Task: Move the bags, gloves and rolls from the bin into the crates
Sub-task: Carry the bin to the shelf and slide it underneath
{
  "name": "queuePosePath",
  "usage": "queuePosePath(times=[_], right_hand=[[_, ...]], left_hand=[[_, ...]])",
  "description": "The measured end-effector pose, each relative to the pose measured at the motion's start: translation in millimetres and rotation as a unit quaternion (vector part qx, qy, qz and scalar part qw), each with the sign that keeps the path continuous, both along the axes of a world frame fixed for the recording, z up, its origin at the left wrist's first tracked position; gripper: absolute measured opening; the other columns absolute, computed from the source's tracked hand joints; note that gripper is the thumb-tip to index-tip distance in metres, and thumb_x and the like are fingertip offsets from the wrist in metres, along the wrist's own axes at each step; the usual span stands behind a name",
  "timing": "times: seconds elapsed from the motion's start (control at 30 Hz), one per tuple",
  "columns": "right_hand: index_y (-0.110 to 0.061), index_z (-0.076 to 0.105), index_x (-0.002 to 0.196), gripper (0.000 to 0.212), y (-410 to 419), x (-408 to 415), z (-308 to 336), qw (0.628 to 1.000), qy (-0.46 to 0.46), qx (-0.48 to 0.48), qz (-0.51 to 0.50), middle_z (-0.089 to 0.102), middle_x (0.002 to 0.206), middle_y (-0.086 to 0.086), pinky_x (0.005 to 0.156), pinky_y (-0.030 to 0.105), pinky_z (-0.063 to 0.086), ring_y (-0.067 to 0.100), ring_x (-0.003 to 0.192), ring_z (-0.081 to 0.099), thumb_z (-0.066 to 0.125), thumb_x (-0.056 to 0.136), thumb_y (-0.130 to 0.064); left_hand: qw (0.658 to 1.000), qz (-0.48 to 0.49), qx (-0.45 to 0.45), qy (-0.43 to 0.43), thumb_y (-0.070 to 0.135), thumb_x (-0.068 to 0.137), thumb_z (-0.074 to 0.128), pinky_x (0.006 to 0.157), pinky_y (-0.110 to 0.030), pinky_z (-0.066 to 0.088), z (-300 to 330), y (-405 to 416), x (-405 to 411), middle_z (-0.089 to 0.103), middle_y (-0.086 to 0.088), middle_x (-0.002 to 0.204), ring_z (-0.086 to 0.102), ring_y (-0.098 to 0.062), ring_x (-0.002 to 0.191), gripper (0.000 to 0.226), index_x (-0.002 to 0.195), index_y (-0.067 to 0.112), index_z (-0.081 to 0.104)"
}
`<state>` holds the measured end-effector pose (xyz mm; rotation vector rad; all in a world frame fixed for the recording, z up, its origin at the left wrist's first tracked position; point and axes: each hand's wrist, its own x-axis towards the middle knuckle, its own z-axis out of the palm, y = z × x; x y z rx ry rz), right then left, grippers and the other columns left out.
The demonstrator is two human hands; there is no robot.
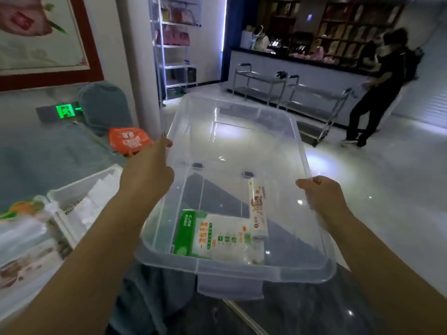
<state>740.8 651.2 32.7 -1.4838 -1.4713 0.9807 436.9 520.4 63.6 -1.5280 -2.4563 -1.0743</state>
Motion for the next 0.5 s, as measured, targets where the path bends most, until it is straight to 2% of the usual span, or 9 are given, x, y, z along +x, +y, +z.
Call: queuePosePath(times=[0.17,0.27,0.4,0.5], right_hand=[[-0.011,0.054,0.068,0.024,40.4,61.5,-30.7,0.998,-0.001,-0.042,-0.056,0.049,0.061,0.004,0.049,0.025,0.038,0.016,0.052,0.046,0.066,0.083,-0.026],[-0.012,0.055,0.073,0.022,78.5,81.6,-46.6,0.995,-0.017,-0.057,-0.086,0.052,0.066,0.006,0.052,0.025,0.039,0.017,0.058,0.049,0.063,0.086,-0.028],[-0.012,0.055,0.075,0.021,152.9,94.3,-67.6,0.990,-0.046,-0.075,-0.109,0.054,0.070,0.006,0.051,0.024,0.037,0.018,0.060,0.052,0.062,0.087,-0.028],[-0.012,0.054,0.075,0.021,224.1,95.3,-82.4,0.987,-0.065,-0.092,-0.118,0.054,0.071,0.007,0.053,0.025,0.038,0.018,0.060,0.051,0.062,0.087,-0.027]], left_hand=[[0.996,-0.072,-0.049,-0.010,0.005,0.080,0.054,0.072,-0.036,0.045,-27.1,89.0,44.0,0.058,-0.014,0.122,0.059,-0.034,0.096,0.055,0.129,0.027,0.042],[0.991,-0.105,-0.078,-0.011,0.007,0.080,0.053,0.072,-0.036,0.046,-50.0,149.4,60.1,0.057,-0.017,0.118,0.058,-0.035,0.092,0.055,0.130,0.026,0.040],[0.984,-0.141,-0.103,-0.033,0.007,0.079,0.054,0.074,-0.035,0.044,-90.0,243.0,65.2,0.055,-0.017,0.121,0.057,-0.034,0.094,0.055,0.131,0.022,0.040],[0.976,-0.165,-0.122,-0.073,0.010,0.079,0.058,0.072,-0.029,0.038,-121.1,323.6,58.2,0.056,-0.015,0.121,0.054,-0.026,0.093,0.057,0.132,0.018,0.039]])
